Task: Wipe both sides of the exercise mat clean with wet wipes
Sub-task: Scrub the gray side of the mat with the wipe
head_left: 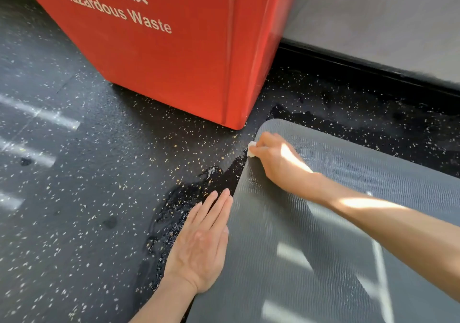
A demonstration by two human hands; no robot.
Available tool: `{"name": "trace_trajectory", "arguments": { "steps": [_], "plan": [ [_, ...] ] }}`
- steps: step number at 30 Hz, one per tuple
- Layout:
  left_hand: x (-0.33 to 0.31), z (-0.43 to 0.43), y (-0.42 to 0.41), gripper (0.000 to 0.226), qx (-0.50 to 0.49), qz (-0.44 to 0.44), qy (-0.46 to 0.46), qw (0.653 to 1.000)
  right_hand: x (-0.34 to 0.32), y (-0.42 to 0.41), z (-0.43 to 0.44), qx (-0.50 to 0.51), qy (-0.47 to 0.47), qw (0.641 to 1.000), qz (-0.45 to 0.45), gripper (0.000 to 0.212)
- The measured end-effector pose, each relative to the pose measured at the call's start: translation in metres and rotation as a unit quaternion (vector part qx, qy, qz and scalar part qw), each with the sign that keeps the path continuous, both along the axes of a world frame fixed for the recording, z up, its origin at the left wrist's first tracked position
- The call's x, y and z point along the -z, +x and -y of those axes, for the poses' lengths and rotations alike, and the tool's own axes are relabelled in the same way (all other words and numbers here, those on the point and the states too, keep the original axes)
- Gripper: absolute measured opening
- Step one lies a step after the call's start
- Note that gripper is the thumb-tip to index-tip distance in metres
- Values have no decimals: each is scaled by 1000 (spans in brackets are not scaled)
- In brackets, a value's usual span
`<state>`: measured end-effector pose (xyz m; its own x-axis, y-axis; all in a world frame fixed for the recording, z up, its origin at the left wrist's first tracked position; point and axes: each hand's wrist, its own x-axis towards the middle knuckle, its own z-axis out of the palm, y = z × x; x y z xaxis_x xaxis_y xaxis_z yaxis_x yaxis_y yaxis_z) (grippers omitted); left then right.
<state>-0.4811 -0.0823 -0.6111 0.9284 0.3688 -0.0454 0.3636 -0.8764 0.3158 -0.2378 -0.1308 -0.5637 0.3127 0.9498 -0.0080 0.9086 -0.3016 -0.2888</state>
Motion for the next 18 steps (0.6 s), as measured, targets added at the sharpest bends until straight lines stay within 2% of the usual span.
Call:
{"name": "trace_trajectory", "arguments": {
  "steps": [2, 4, 6, 8, 9, 12, 13, 16, 18],
  "plan": [
    [0, 0, -1, 56, -1, 0, 0, 1000, -4, 18, -11, 91, 34, 995, -5, 13],
    [0, 0, -2, 56, -3, 1, -7, 1000, -1, 23, -16, 134, 31, 990, 6, 19],
    [0, -1, -1, 56, -3, 5, -11, 1000, 5, 1, -8, 71, 32, 997, 28, 20],
    [-1, -1, 2, 56, 1, 11, -6, 1000, 6, -16, 11, -28, 13, 1000, 6, 17],
    [-1, -1, 2, 55, 1, 12, -1, 1000, 2, -16, 14, -45, 11, 999, 6, 16],
    [-1, -1, 1, 55, 1, 11, 0, 1000, -11, 10, -10, 123, 45, 991, -12, 11],
    [-1, -1, 0, 56, 0, 10, -1, 1000, -9, 6, -11, 139, 30, 990, -11, 11],
    [-3, 0, 2, 56, 1, 10, 1, 1000, 5, -35, 12, -9, 33, 999, 2, 13],
    [-5, -1, 3, 57, -4, 14, -3, 1000, -2, -36, 18, -36, 11, 999, -26, 14]
  ]
}}
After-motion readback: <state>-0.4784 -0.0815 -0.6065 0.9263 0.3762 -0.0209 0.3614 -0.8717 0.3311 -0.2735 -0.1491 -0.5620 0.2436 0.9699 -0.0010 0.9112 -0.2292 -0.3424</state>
